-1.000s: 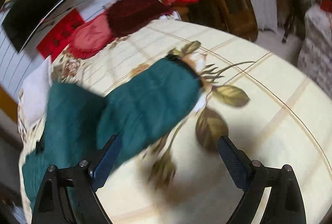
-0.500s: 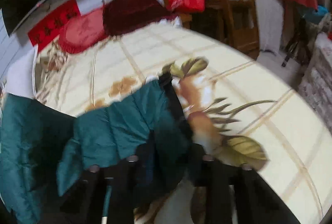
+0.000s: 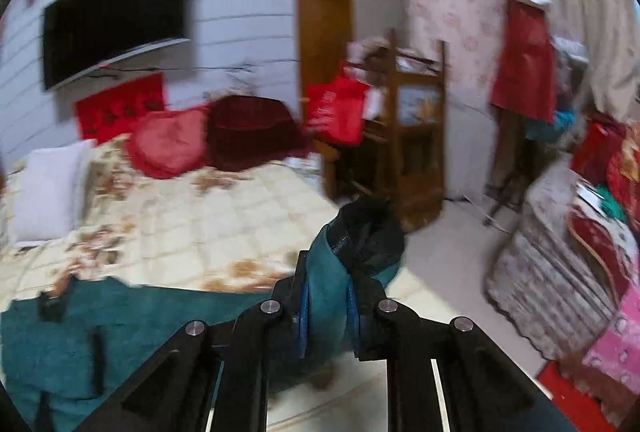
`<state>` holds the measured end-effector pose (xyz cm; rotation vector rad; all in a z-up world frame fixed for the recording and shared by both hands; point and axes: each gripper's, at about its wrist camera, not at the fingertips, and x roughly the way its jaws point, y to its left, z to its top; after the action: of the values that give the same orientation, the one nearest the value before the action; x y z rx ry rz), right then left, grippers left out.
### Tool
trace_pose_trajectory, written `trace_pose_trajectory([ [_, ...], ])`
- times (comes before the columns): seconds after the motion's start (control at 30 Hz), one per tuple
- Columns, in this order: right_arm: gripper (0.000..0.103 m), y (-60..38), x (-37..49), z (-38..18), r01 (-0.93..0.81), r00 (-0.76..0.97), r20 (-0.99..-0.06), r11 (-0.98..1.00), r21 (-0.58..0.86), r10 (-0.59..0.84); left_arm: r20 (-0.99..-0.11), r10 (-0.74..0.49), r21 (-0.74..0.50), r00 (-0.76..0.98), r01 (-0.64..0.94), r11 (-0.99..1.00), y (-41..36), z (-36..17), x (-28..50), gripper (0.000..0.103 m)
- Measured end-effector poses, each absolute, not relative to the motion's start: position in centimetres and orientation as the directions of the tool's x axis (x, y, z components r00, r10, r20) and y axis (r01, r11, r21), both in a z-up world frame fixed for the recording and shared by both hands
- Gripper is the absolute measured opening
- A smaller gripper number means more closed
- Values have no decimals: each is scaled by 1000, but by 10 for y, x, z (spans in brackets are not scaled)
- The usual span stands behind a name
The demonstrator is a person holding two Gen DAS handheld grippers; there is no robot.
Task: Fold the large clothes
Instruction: 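Fold the held sleeve across the jacket body with the right gripper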
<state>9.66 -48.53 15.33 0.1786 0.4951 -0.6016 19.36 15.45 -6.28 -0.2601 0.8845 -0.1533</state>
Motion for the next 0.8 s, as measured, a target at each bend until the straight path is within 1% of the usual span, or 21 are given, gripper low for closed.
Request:
trace_pose_trajectory([
  [0.13, 14, -409, 131, 146, 419, 799, -505, 905, 75, -327, -745, -234, -280, 624, 25, 960, 153, -62, 193, 75],
  [0.23, 14, -330, 166, 119, 257, 834, -529, 959, 120, -157, -757, -208, -245, 620, 26, 969, 148, -62, 194, 76],
  [0.33, 14, -250, 196, 89, 101, 833, -553, 983, 156, 2, -772, -170, -194, 612, 28, 981, 141, -62, 195, 76],
  [0.43, 15, -184, 217, 52, -40, 806, -574, 981, 189, 144, -776, -162, -181, 610, 30, 983, 139, -63, 195, 77],
  [0.47, 15, -164, 226, 34, -104, 769, -601, 970, 219, 218, -776, -162, -181, 610, 31, 983, 139, -63, 195, 77],
  [0.5, 15, -149, 234, 17, -122, 735, -638, 970, 209, 230, -776, -163, -183, 610, 31, 983, 139, -63, 195, 77],
  [0.53, 15, -138, 238, 3, -114, 713, -670, 977, 179, 206, -776, -164, -183, 610, 31, 983, 139, -63, 194, 78],
  [0.6, 20, -122, 246, -27, -93, 661, -733, 987, 132, 161, -777, -161, -179, 609, 33, 983, 138, -63, 194, 78],
  [0.63, 28, -120, 245, -32, -90, 653, -741, 988, 129, 156, -778, -160, -176, 608, 33, 984, 138, -63, 195, 79],
  [0.67, 49, -120, 243, -32, -101, 661, -729, 984, 148, 177, -779, -159, -175, 607, 33, 984, 138, -64, 195, 79],
  [0.7, 61, -120, 239, -30, -119, 662, -717, 976, 185, 217, -779, -159, -174, 607, 34, 984, 138, -64, 195, 79],
  [0.73, 82, -121, 236, -27, -124, 659, -714, 971, 204, 235, -779, -159, -174, 607, 34, 984, 137, -64, 195, 79],
  [0.77, 86, -121, 231, -22, -134, 659, -709, 967, 218, 251, -779, -161, -176, 606, 35, 984, 137, -64, 195, 79],
  [0.8, 86, -122, 225, -18, -142, 664, -703, 966, 216, 255, -780, -161, -176, 605, 35, 984, 137, -64, 195, 79],
])
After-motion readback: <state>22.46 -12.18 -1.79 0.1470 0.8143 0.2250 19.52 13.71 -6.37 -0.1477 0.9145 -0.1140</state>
